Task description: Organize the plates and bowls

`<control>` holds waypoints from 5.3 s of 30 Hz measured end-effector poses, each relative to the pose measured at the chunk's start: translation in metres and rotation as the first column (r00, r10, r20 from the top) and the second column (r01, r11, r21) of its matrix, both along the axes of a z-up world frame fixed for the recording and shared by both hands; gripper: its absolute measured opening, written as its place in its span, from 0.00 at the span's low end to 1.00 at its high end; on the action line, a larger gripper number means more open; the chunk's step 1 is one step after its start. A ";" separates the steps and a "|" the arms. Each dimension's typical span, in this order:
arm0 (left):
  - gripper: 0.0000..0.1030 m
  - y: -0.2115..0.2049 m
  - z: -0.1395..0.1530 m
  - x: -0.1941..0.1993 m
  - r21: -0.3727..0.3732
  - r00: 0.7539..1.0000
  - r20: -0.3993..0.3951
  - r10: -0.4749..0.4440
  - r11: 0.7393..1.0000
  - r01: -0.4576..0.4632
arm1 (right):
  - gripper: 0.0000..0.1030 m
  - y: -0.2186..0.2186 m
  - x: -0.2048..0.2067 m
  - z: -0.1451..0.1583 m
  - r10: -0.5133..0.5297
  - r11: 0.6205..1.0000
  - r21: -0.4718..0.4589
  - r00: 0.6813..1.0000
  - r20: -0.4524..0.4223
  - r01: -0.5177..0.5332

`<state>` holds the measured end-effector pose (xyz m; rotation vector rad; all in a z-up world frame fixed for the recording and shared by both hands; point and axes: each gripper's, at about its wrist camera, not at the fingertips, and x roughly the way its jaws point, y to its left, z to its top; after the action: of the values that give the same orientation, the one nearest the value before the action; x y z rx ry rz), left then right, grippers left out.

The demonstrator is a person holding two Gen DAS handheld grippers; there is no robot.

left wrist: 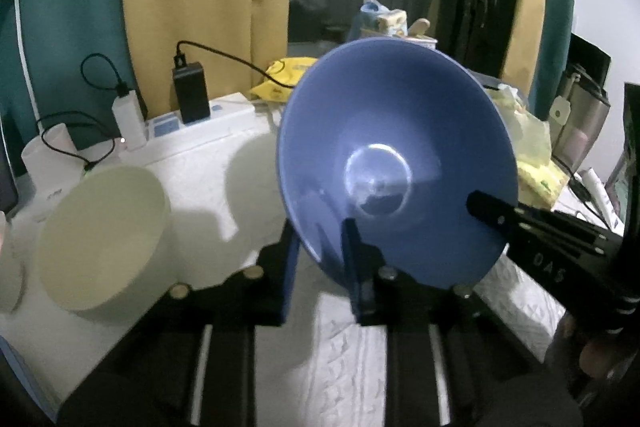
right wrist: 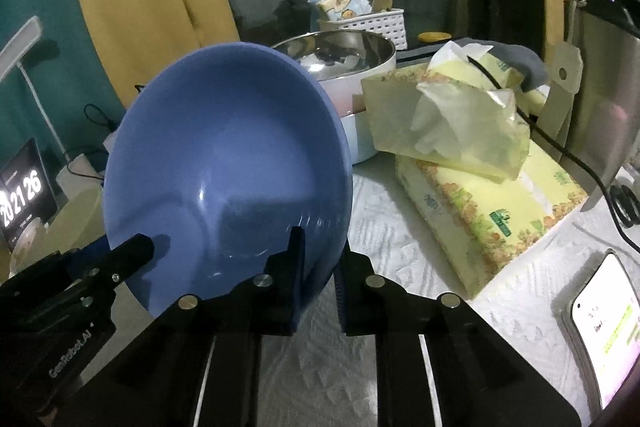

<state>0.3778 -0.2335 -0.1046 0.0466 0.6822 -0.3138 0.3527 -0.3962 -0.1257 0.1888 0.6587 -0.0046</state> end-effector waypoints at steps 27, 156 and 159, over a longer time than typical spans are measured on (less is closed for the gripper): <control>0.21 0.072 0.031 -0.100 -0.024 0.998 0.036 0.043 0.999 -0.042 | 0.14 0.059 -0.086 0.038 0.069 0.998 0.006 0.997 0.020 -0.069; 0.46 0.191 0.022 0.024 0.037 0.929 -0.295 0.223 0.974 -0.222 | 0.40 0.189 0.065 0.043 0.329 0.944 0.105 0.899 -0.290 -0.312; 0.46 0.192 0.016 0.032 0.043 0.922 -0.310 0.231 0.972 -0.229 | 0.40 0.193 0.072 0.038 0.320 0.947 0.119 0.892 -0.318 -0.297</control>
<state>0.4101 -0.0414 -0.0883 -0.0801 0.9952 -0.0910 0.4252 -0.2028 -0.0874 0.1470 1.0250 0.2992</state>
